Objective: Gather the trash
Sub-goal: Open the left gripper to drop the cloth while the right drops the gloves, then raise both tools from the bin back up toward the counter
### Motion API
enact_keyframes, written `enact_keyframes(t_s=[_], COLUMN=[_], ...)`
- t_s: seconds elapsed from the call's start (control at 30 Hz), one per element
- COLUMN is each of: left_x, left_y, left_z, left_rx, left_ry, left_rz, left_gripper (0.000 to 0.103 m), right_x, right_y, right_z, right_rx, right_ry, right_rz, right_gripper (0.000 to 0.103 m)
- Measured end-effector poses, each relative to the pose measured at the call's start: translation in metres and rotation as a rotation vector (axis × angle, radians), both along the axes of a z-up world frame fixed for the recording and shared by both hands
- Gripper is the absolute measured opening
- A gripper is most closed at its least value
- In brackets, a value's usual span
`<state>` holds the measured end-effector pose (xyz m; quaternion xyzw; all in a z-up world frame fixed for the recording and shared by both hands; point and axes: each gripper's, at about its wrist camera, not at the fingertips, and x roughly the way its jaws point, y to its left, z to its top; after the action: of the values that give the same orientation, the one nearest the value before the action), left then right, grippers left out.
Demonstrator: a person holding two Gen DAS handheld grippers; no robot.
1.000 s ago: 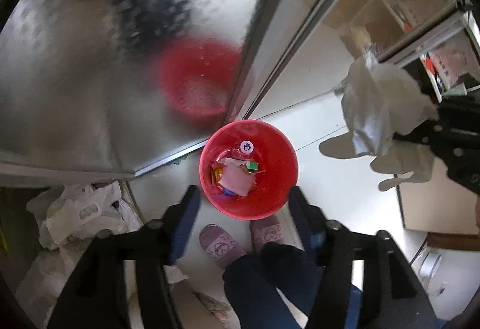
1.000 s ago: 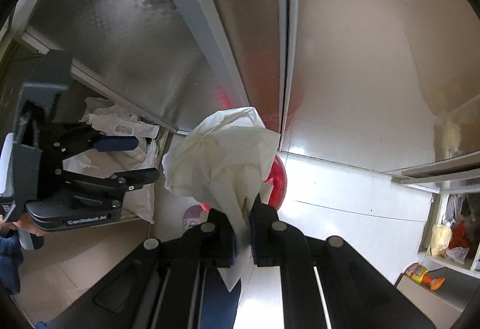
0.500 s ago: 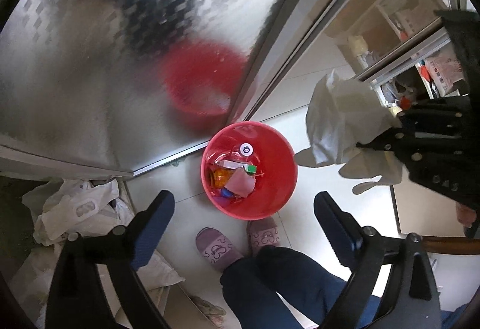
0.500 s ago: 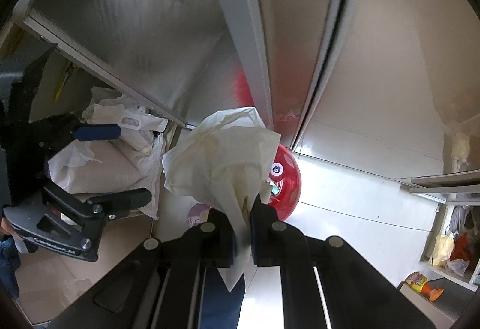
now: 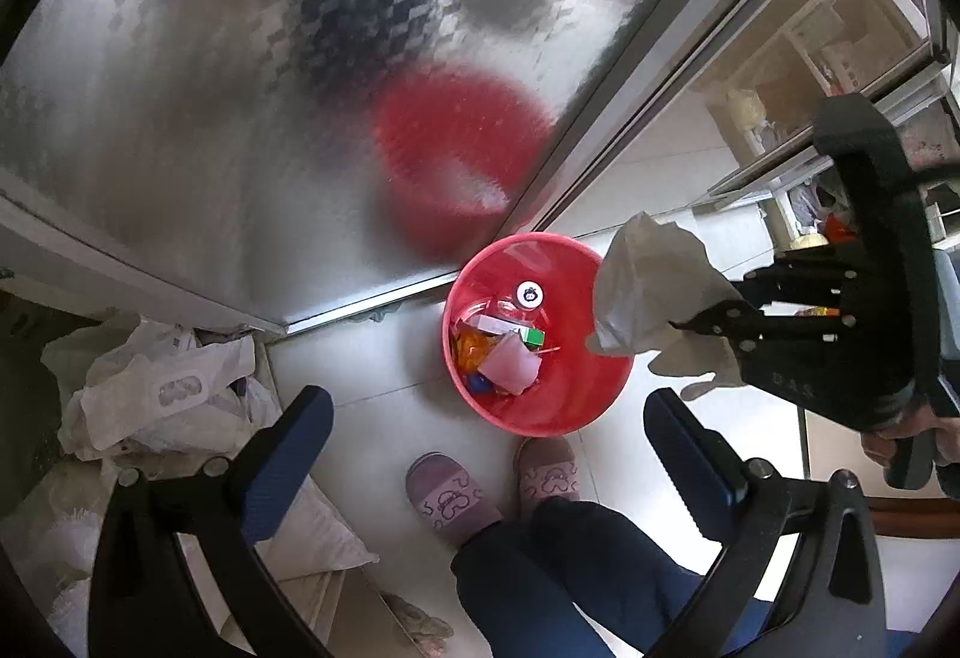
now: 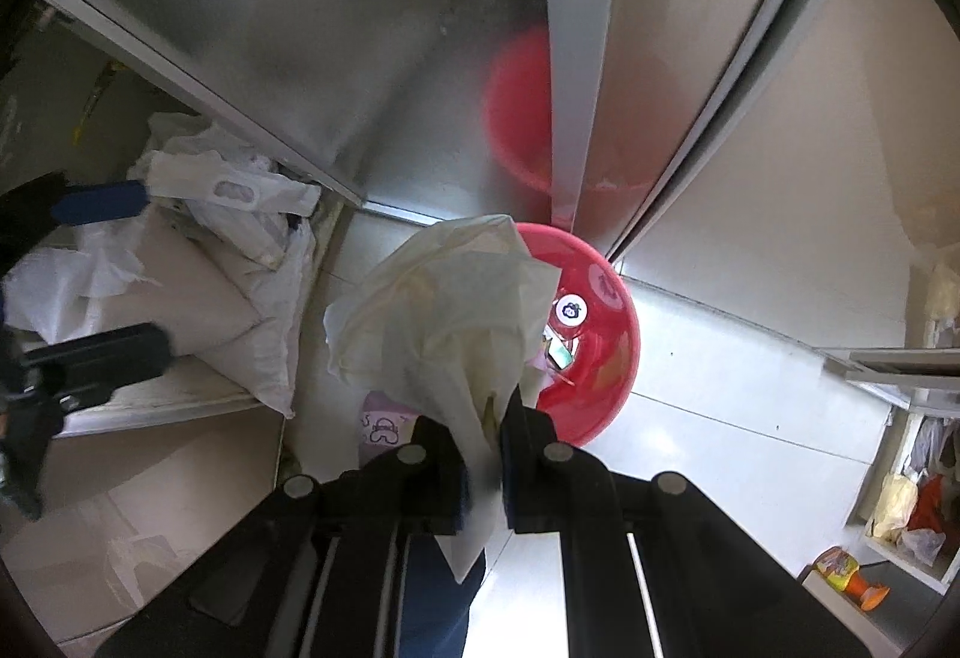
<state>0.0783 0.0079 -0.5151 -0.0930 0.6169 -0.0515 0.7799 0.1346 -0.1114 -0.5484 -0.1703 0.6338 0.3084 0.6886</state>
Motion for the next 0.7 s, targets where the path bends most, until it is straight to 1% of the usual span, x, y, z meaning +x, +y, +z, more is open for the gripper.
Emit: enact_keyframes(t_s=[0.03, 0.07, 0.1, 0.13, 0.17, 0.2, 0.3, 0.37, 0.4, 0.43, 0.47, 0.53, 0.57, 0.63, 0.7], left_x=[-0.001, -0.002, -0.003, -0.003, -0.003, -0.003, -0.001, -0.001, -0.001, 0.000, 0.000, -0.001, -0.002, -0.004, -0.007], left_y=[0.000, -0.001, -0.002, -0.004, -0.004, -0.004, -0.006, -0.006, -0.006, -0.006, -0.007, -0.007, -0.008, -0.010, -0.011], left_z=[0.000, 0.000, 0.002, 0.004, 0.007, 0.010, 0.024, 0.038, 0.047, 0.057, 0.069, 0.093, 0.105, 0.137, 0.170], left_rx=[-0.001, -0.001, 0.000, 0.004, 0.005, 0.004, 0.010, 0.028, 0.032, 0.031, 0.033, 0.032, 0.034, 0.041, 0.055], left_ry=[0.002, 0.001, -0.002, -0.010, -0.017, -0.022, -0.033, -0.052, -0.062, -0.071, -0.081, -0.097, -0.104, -0.123, -0.137], left_rz=[-0.002, -0.004, -0.008, -0.008, -0.006, -0.004, 0.004, 0.013, 0.013, 0.013, 0.017, 0.024, 0.025, 0.023, 0.019], left_gripper=[0.103, 0.103, 0.103, 0.103, 0.103, 0.103, 0.103, 0.103, 0.103, 0.103, 0.103, 0.103, 0.103, 0.103, 0.103], right_x=[0.000, -0.001, -0.002, -0.003, -0.005, -0.007, -0.006, -0.004, -0.005, -0.007, -0.008, -0.010, -0.013, -0.016, -0.018], right_y=[0.001, 0.002, 0.002, 0.001, 0.002, 0.000, -0.008, -0.015, -0.020, -0.023, -0.027, -0.031, -0.028, -0.033, -0.036], right_z=[-0.002, -0.001, 0.001, 0.006, 0.012, 0.018, 0.026, 0.038, 0.049, 0.058, 0.071, 0.097, 0.108, 0.140, 0.170], right_rx=[-0.005, -0.009, -0.013, -0.015, -0.015, -0.009, 0.007, 0.009, 0.011, 0.014, 0.021, 0.035, 0.036, 0.046, 0.063], right_ry=[-0.001, -0.009, -0.029, -0.053, -0.077, -0.091, -0.068, -0.062, -0.068, -0.075, -0.084, -0.114, -0.132, -0.158, -0.174], right_rz=[-0.010, -0.012, -0.011, -0.012, -0.018, -0.026, -0.040, -0.055, -0.065, -0.072, -0.080, -0.089, -0.094, -0.102, -0.107], right_gripper=[0.013, 0.027, 0.038, 0.063, 0.077, 0.080, 0.080, 0.081, 0.084, 0.089, 0.093, 0.093, 0.096, 0.101, 0.102])
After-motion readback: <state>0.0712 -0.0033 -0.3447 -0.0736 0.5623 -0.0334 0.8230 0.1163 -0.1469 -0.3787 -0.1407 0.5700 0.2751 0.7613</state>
